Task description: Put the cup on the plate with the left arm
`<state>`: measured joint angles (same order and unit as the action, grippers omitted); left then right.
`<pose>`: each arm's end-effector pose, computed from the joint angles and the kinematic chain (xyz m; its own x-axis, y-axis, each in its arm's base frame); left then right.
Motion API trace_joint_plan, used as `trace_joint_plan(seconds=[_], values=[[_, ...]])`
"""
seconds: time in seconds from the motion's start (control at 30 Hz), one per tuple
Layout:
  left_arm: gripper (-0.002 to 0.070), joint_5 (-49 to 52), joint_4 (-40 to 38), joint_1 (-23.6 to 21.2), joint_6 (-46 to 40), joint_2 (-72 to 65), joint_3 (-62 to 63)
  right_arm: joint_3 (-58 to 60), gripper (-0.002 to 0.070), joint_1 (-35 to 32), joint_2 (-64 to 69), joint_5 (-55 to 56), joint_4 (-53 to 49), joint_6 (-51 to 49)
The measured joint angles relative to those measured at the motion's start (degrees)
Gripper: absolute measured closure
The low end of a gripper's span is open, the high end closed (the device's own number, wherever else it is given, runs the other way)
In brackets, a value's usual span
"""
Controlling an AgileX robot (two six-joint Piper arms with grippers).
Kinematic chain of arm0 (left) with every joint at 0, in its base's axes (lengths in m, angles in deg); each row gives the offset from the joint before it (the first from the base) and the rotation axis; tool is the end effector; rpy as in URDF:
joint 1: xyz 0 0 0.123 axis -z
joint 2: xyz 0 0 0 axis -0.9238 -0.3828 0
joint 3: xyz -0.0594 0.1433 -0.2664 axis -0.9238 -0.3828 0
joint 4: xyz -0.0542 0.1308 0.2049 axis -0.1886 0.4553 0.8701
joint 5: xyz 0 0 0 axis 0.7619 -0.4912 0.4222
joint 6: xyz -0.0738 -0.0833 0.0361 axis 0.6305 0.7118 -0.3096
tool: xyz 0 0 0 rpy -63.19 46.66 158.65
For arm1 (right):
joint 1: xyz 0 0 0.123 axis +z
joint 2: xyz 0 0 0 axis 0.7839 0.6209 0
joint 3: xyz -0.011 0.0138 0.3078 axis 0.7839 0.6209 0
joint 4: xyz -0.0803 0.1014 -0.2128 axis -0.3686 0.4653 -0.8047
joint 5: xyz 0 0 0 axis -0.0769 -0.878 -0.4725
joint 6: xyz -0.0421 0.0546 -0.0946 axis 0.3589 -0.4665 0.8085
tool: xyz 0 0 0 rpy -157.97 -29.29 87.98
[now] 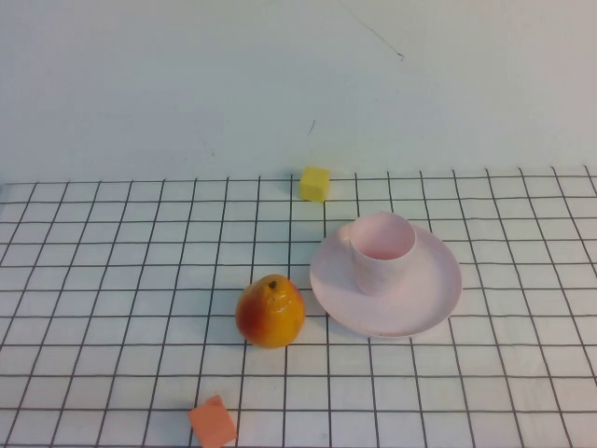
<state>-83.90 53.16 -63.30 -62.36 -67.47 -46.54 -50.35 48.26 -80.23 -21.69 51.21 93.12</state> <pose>0.0559 -0.0047 0.2164 0.0401 -0.1751 -0.9837 0.0854 0.9815 -0.1712 0.0512 -0.0042 0.1639 -0.2968 -0.1114 -0.9484 0.0299 0.9916 -0.1258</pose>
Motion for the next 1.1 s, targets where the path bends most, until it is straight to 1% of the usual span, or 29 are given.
trace_joint_plan(seconds=[0.17, 0.37, 0.6, 0.83, 0.93, 1.1], values=[[0.0677, 4.24, 0.00, -1.05, 1.15, 0.98, -2.34, 0.00, 0.0678, 0.00, 0.00, 0.00, 0.00, 0.00], [0.0677, 15.49, 0.00, -1.05, 1.27, 0.98, -2.59, 0.00, 0.0678, 0.00, 0.00, 0.00, 0.00, 0.00], [0.0677, 16.50, 0.13, -1.05, 1.47, 0.98, -2.35, 0.00, 0.0678, 0.00, 0.00, 0.00, 0.00, 0.00], [0.0677, 16.50, 2.21, -2.67, 1.47, 0.98, -2.35, 0.00, 0.0678, 0.00, 0.00, 0.00, 0.00, 0.00], [0.0677, 16.50, 4.01, -2.76, 1.47, 0.98, -2.35, 0.00, 0.0678, 0.00, 0.00, 0.00, 0.00, 0.00], [0.0677, 16.50, 4.67, -2.76, 1.37, 0.98, -2.35, 0.00, 0.0678, 0.00, 0.00, 0.00, 0.00, 0.00]])
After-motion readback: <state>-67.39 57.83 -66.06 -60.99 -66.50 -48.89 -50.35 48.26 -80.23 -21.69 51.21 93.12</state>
